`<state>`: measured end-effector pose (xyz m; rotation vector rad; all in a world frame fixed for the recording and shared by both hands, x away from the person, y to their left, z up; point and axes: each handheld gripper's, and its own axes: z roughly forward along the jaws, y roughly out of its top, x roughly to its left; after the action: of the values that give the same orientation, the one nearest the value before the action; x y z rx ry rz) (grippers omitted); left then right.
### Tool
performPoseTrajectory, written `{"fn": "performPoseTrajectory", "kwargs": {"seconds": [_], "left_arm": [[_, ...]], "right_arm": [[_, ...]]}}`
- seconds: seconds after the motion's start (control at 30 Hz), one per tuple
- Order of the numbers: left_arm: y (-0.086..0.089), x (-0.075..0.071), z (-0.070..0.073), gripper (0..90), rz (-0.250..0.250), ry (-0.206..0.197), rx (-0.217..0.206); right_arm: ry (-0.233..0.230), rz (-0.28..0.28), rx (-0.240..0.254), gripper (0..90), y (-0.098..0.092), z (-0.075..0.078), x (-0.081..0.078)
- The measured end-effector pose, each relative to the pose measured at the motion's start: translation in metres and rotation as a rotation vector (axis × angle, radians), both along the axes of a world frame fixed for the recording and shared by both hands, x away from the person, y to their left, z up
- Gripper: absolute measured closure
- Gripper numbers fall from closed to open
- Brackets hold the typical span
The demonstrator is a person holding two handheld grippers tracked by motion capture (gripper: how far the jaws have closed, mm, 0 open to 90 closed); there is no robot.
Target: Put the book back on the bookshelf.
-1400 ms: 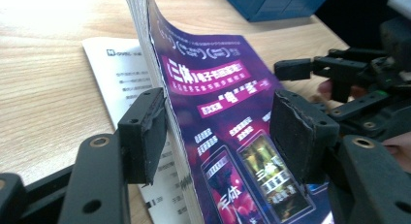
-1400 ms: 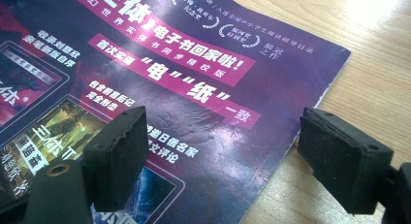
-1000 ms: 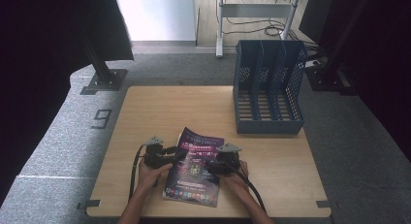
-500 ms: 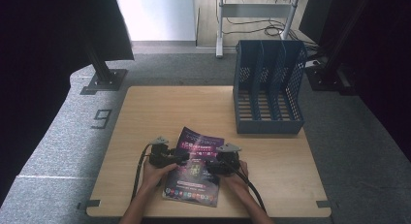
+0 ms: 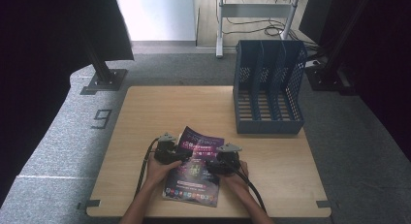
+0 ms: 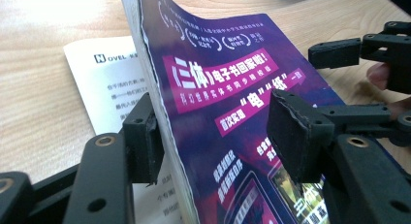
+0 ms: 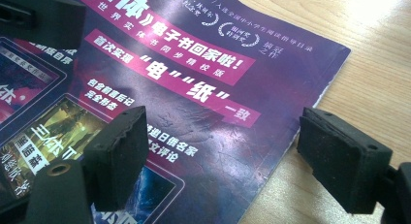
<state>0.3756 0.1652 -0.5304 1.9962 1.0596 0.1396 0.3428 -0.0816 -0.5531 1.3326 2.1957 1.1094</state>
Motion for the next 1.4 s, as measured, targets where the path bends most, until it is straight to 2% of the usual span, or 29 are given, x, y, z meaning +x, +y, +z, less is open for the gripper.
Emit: {"fn": "performPoseTrajectory", "kwargs": {"seconds": [0.07, 0.2, 0.43, 0.67, 0.8, 1.03, 1.13, 1.2, 1.33, 1.4], "left_arm": [[-0.0025, 0.0, 0.0013, 43.1, 0.002, -0.016, 0.024], [-0.0013, 0.0015, 0.0005, 48.3, 0.013, -0.015, 0.026], [0.0028, 0.0043, -0.0004, 53.9, 0.003, 0.001, -0.008], [0.0018, 0.0031, -0.0016, 58.2, 0.015, -0.005, 0.003], [0.0026, 0.0022, 0.0007, 58.6, -0.008, 0.0, -0.026], [0.0004, 0.0024, -0.0003, 54.4, -0.01, 0.002, -0.024], [-0.0007, 0.0028, -0.0014, 53.1, -0.02, 0.014, -0.052], [-0.0015, 0.0028, -0.0017, 53.8, -0.019, 0.008, -0.042], [-0.001, 0.0027, -0.0016, 59.4, -0.007, 0.0, -0.028], [-0.0007, 0.002, -0.0007, 65.5, -0.003, -0.01, -0.028]], "right_arm": [[0.0, 0.0, 0.0, 18.4, 0.0, 0.0, 0.0], [-0.001, -0.001, -0.001, 18.4, 0.0001, 0.0, -0.0001], [-0.002, -0.003, -0.002, 18.5, 0.0003, 0.0, -0.0003], [-0.001, -0.003, -0.003, 18.5, 0.0002, 0.0, -0.0003], [-0.002, -0.003, -0.002, 18.4, 0.0003, 0.0, -0.0003], [-0.002, -0.003, -0.002, 18.4, 0.0003, 0.0, -0.0003], [-0.002, -0.003, -0.002, 18.5, 0.0003, 0.0, -0.0003], [-0.001, -0.003, -0.001, 18.4, 0.0003, 0.0, -0.0003], [-0.001, -0.003, -0.002, 18.4, 0.0003, 0.0, -0.0003], [-0.001, -0.003, -0.001, 18.4, 0.0003, 0.0, -0.0002]]}}
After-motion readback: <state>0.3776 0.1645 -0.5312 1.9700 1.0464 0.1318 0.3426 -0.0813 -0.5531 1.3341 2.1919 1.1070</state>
